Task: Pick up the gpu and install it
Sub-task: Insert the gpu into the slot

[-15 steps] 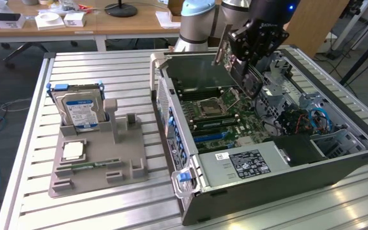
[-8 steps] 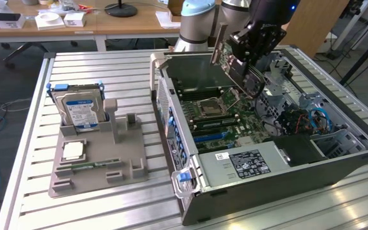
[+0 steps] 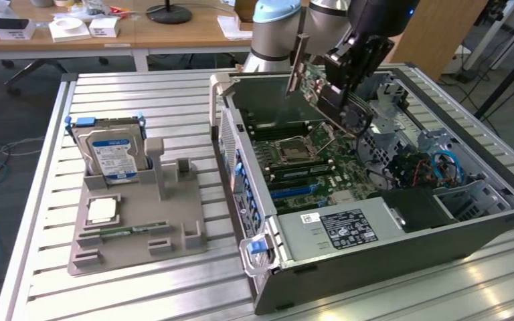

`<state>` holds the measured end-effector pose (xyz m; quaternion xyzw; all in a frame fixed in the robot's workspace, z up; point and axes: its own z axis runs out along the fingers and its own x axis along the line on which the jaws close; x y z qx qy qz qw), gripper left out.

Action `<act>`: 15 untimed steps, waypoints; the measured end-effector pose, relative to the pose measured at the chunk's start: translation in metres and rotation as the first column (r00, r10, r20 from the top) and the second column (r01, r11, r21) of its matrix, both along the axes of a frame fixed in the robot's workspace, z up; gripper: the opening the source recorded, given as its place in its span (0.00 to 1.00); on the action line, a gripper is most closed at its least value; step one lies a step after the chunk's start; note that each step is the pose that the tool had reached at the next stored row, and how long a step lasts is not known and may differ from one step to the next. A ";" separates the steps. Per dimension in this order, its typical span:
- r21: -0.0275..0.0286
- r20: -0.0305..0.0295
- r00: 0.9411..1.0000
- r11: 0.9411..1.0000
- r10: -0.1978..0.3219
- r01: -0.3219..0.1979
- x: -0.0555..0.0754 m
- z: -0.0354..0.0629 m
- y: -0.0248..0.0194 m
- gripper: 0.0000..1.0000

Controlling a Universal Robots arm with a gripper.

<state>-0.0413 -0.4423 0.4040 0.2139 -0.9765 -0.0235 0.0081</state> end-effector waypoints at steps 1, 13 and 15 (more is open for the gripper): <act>0.000 0.000 1.000 1.000 0.018 -0.018 0.000 -0.0003 0.0000 0.27; 0.000 0.000 0.968 0.968 0.252 -0.252 0.000 -0.0038 0.0000 0.27; 0.000 0.000 0.958 0.958 0.288 -0.288 0.000 -0.0042 0.0000 0.27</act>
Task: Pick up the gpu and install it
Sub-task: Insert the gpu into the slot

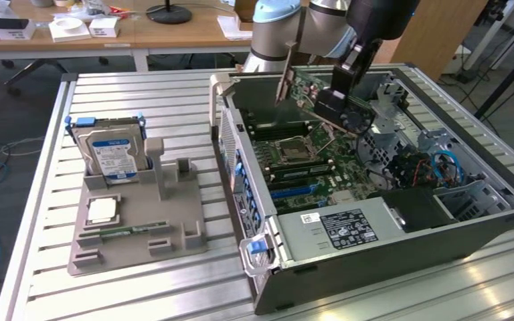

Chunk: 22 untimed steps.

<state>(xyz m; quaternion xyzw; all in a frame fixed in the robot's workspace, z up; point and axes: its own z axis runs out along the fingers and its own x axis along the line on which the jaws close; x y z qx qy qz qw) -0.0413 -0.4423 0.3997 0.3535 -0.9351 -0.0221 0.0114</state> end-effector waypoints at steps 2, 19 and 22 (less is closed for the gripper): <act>0.000 0.000 0.999 0.999 0.036 -0.036 0.000 -0.0004 0.0000 0.27; 0.001 0.000 0.941 0.941 0.337 -0.337 0.000 -0.0024 0.0000 0.27; 0.001 0.000 0.922 0.922 0.388 -0.388 0.000 -0.0024 0.0000 0.27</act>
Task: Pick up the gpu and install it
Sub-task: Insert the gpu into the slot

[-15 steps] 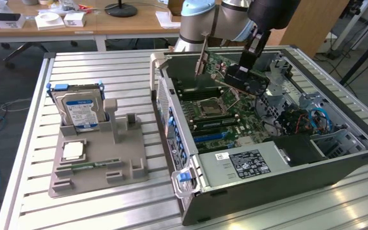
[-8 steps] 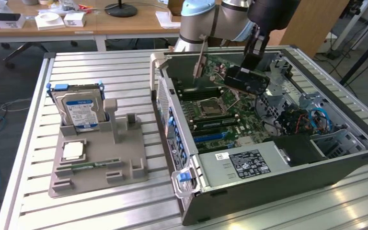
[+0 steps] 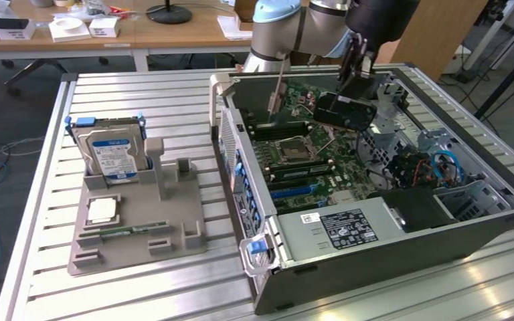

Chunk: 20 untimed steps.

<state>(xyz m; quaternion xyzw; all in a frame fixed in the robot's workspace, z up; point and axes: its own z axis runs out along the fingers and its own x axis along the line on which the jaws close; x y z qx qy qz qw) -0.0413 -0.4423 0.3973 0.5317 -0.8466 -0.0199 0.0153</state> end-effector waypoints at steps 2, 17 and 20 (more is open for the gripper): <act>0.000 0.000 0.999 0.999 0.037 -0.037 0.000 0.0000 0.0000 0.27; 0.003 0.001 0.956 0.956 0.293 -0.293 0.000 0.0000 0.0000 0.27; 0.006 0.004 0.943 0.943 0.333 -0.333 0.000 -0.0001 0.0001 0.27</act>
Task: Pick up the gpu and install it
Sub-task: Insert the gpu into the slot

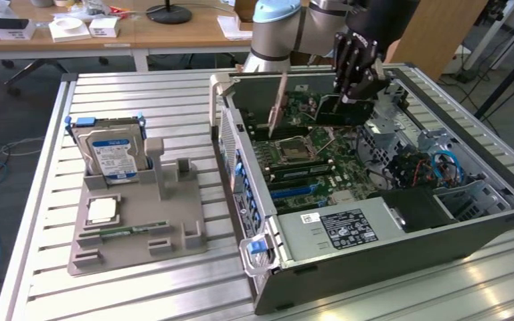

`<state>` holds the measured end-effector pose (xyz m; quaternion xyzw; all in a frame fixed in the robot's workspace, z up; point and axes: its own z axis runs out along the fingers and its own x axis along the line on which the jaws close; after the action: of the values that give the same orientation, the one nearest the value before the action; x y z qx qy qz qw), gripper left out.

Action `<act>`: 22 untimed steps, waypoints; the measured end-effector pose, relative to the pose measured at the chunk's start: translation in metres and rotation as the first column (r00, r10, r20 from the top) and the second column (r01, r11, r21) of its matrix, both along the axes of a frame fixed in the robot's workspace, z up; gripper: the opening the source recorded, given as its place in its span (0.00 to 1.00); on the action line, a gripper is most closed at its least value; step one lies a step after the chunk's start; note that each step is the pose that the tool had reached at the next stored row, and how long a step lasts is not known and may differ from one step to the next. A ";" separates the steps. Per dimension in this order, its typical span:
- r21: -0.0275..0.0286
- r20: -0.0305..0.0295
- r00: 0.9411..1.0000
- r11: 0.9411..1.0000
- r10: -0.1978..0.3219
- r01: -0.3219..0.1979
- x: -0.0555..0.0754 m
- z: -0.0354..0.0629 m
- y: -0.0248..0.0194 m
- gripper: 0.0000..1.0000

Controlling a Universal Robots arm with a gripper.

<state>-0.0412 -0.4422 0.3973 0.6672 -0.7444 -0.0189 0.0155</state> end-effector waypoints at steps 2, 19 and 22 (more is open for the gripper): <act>0.002 0.001 1.000 1.000 0.029 -0.029 0.000 0.0000 -0.0001 0.27; 0.013 0.011 0.990 0.990 0.140 -0.141 0.000 0.0000 -0.0001 0.27; 0.013 0.013 0.990 0.990 0.140 -0.141 0.000 0.0001 -0.0001 0.27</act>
<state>-0.0412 -0.4423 0.3973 0.7182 -0.6955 -0.0191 0.0078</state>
